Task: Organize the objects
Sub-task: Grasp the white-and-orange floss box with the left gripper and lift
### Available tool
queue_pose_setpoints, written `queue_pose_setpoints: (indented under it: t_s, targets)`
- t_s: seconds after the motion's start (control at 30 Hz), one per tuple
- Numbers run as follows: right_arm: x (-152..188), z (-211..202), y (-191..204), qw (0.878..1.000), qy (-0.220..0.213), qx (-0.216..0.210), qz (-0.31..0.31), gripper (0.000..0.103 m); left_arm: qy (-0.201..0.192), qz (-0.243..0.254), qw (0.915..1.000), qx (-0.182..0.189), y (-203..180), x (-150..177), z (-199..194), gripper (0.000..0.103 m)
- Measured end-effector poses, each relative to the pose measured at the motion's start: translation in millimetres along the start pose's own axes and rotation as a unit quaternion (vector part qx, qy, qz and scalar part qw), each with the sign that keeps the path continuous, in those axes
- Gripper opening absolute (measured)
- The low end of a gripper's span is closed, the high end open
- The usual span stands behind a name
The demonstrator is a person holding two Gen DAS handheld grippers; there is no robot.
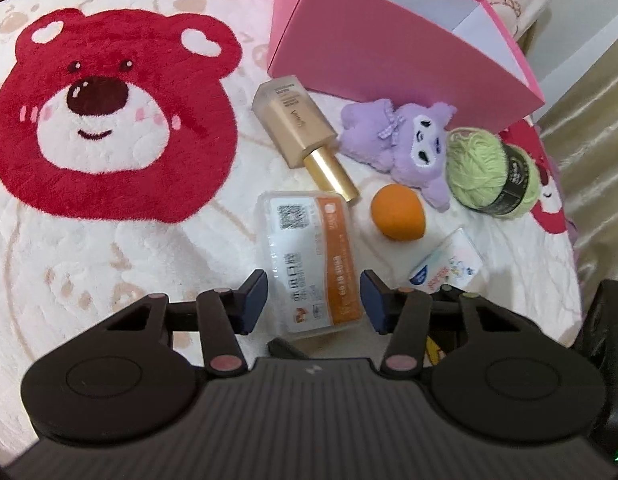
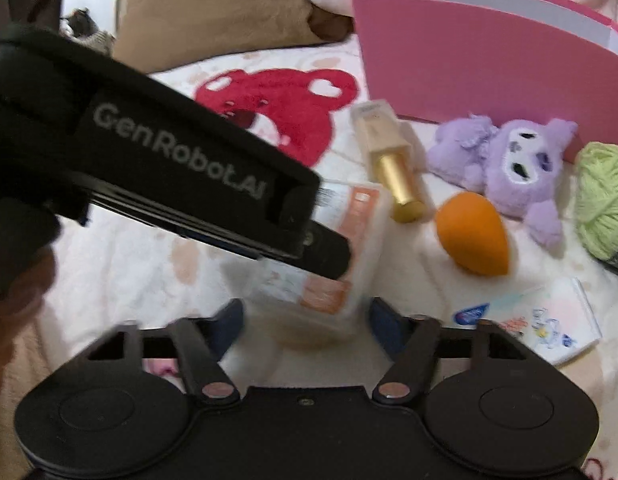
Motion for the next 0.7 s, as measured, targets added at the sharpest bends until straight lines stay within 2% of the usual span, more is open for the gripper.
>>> queue_pose_setpoints:
  t_s: [0.03,0.13,0.27,0.43,0.7]
  targets:
    - [0,-1,-1,1.000,-0.003,-0.004,0.005,0.066,0.007,-0.003,1.0000,0.000,0,2,4,0.049]
    - [1,-1,-1,1.000,-0.002,-0.001,0.006,0.066,-0.006,0.009,0.9998,-0.016,-5,5,7,0.051]
    - [2,-6,0,1.000,-0.011,0.001,0.011,0.066,-0.021,0.018,0.9993,-0.026,-8,8,1,0.045]
    - [3,-25,9,0.999,-0.037,0.020,-0.019,0.066,-0.041,0.024,0.9987,-0.018,-16,10,-20,0.043]
    - [1,-72,26,0.994,-0.075,0.050,-0.066,0.065,-0.081,0.061,0.9947,-0.017,-47,18,-62,0.043]
Point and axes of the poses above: each gripper's, at about its wrist camera, not at the fingertips, and z roughly the way its jaws point, y to its left, x to its underside, the point moved 2 cm from there along z, roughly the way its jaws point, and after that the axes turned 3 degrees about z, right-handed, at the moved point
